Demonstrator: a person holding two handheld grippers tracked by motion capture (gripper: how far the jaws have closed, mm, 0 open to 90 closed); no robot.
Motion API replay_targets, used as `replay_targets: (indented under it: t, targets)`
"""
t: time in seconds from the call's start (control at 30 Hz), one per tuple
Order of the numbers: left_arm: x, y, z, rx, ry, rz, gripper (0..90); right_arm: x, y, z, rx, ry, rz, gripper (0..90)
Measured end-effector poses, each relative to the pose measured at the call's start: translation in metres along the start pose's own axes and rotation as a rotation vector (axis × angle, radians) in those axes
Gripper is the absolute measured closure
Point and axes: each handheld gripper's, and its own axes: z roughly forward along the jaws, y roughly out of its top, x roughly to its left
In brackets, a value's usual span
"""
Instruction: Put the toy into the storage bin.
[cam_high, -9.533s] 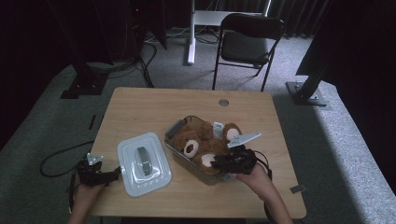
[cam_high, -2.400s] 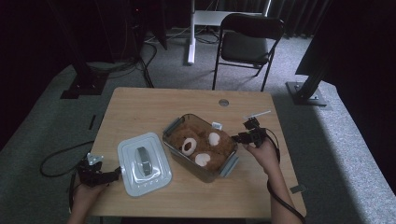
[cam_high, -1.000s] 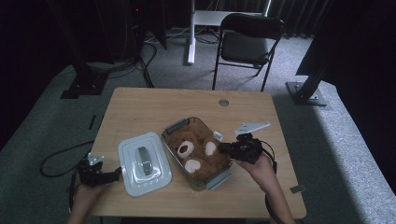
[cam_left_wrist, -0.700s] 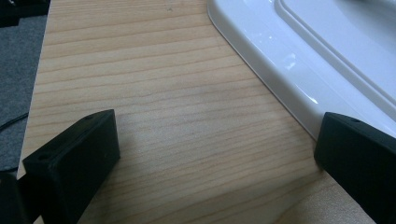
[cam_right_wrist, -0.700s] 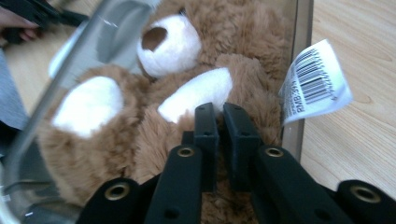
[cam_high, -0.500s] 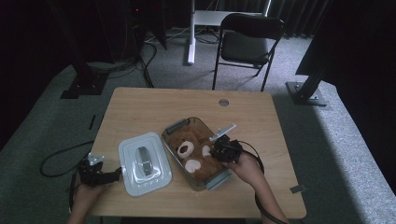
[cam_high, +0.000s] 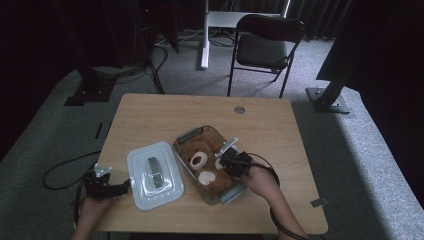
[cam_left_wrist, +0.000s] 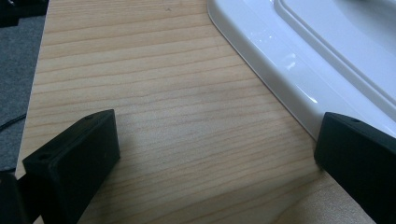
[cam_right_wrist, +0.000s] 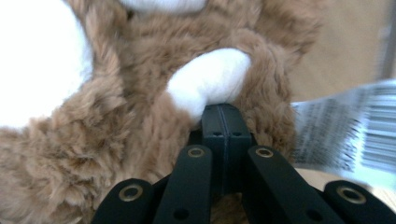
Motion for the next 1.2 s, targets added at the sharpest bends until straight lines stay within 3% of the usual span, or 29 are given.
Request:
replay_targets:
  t: [0.1,0.13,0.27,0.4,0.47,0.57,0.6,0.63,0.67,0.73,0.77,0.87,0.93,1.0,1.13,1.2]
  targets:
    - [0.0,0.0,0.0,0.0,0.0,0.0,0.7,-0.005,-0.006,-0.009,-0.08,0.016,0.054,89.3]
    - [0.0,0.0,0.0,0.0,0.0,0.0,0.7,-0.009,-0.009,-0.014,-0.119,0.043,0.09,88.4]
    - [0.0,0.0,0.0,0.0,0.0,-0.001,0.7,-0.017,-0.023,-0.045,-0.27,0.084,0.137,82.2]
    - [0.0,0.0,0.0,0.0,-0.006,0.004,0.7,-0.035,-0.034,-0.069,-0.377,0.041,0.223,63.4]
    - [0.0,0.0,-0.001,0.008,-0.009,0.011,0.7,-0.047,-0.041,-0.075,-0.419,0.038,0.296,45.2]
    - [-0.003,0.003,-0.003,0.044,0.0,0.0,1.8,-0.06,-0.052,-0.074,-0.437,-0.004,0.377,31.5]
    - [-0.003,0.005,-0.005,0.05,0.004,-0.009,5.4,-0.063,-0.055,-0.072,-0.438,0.0,0.387,28.2]
    - [-0.003,0.007,-0.009,0.047,-0.005,-0.029,6.2,-0.067,-0.058,-0.067,-0.415,0.035,0.383,18.2]
    - [-0.003,0.009,-0.011,0.047,-0.008,-0.039,6.2,-0.073,-0.06,-0.059,-0.367,0.052,0.409,11.4]
    - [-0.006,0.013,-0.019,0.04,-0.012,-0.039,6.1,-0.08,-0.067,-0.052,-0.351,0.03,0.444,14.5]
    - [-0.008,0.016,-0.023,0.036,-0.009,-0.034,6.1,-0.084,-0.072,-0.046,-0.353,0.053,0.453,13.8]
    - [-0.019,0.022,-0.032,0.017,-0.035,-0.023,6.1,-0.089,-0.081,-0.036,-0.369,-0.02,0.483,12.5]
    - [-0.024,0.025,-0.035,0.007,-0.046,-0.014,6.1,-0.09,-0.083,-0.032,-0.359,-0.029,0.484,11.8]
    - [-0.043,0.036,-0.04,-0.02,-0.097,0.003,6.0,-0.09,-0.089,-0.018,-0.349,-0.063,0.51,11.8]
    - [-0.063,0.049,-0.039,-0.033,-0.151,0.008,6.0,-0.088,-0.094,-0.011,-0.349,-0.078,0.529,11.7]
    - [-0.071,0.054,-0.035,-0.03,-0.157,0.013,6.0,-0.088,-0.097,-0.009,-0.352,-0.096,0.545,11.7]
